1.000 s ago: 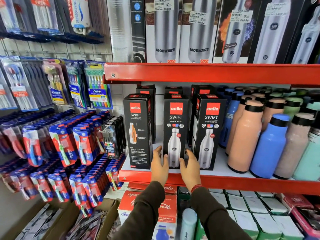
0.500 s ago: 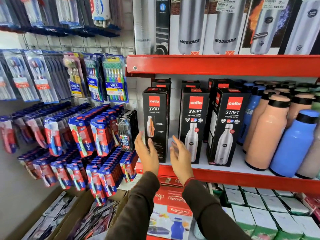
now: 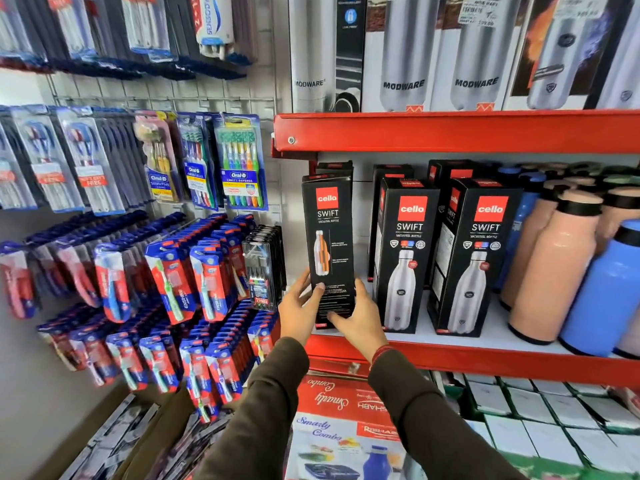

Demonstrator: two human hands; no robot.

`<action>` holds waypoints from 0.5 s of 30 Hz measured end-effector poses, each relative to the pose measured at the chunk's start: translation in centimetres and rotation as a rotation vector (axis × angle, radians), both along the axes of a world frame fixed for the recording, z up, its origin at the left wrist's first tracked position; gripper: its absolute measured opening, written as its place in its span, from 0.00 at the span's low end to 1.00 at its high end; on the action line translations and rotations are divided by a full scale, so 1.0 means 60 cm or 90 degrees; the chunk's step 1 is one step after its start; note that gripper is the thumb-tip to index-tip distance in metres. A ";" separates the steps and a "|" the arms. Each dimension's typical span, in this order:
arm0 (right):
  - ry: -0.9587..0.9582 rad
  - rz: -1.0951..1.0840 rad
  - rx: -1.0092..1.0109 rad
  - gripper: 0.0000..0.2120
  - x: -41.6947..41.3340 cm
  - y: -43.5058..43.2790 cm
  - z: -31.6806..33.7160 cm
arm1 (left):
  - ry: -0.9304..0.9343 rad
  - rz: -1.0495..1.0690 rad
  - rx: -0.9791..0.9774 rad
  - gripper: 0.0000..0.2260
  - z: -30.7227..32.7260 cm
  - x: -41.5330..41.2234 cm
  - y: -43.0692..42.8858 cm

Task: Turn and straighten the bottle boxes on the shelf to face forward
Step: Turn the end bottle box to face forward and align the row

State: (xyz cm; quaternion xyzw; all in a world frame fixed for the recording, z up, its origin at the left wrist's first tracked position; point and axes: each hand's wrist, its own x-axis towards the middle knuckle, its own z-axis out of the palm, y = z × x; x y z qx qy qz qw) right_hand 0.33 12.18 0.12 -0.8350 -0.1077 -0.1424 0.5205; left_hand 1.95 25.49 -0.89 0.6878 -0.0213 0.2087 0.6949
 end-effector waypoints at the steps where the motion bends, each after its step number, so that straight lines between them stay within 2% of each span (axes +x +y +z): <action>1: -0.005 -0.002 0.001 0.39 0.003 0.002 0.001 | -0.006 0.000 -0.017 0.20 0.000 0.001 0.003; 3: -0.014 -0.004 0.010 0.47 0.008 0.007 0.005 | -0.006 -0.003 -0.054 0.20 0.003 0.002 0.009; 5: -0.024 -0.008 0.025 0.50 0.014 0.012 0.013 | -0.007 -0.004 -0.078 0.21 0.009 0.001 0.011; 8: -0.048 -0.032 0.046 0.46 0.016 0.018 0.029 | -0.028 0.005 -0.075 0.24 0.021 -0.005 0.012; 10: -0.062 -0.049 0.051 0.43 0.018 0.020 0.035 | -0.028 -0.009 -0.081 0.19 0.029 -0.009 0.011; 11: -0.069 -0.056 0.054 0.43 0.018 0.020 0.036 | -0.024 -0.015 -0.076 0.17 0.032 -0.009 0.011; 15: -0.081 -0.065 0.068 0.45 0.017 0.019 0.041 | 0.019 -0.023 -0.014 0.20 0.035 0.013 0.021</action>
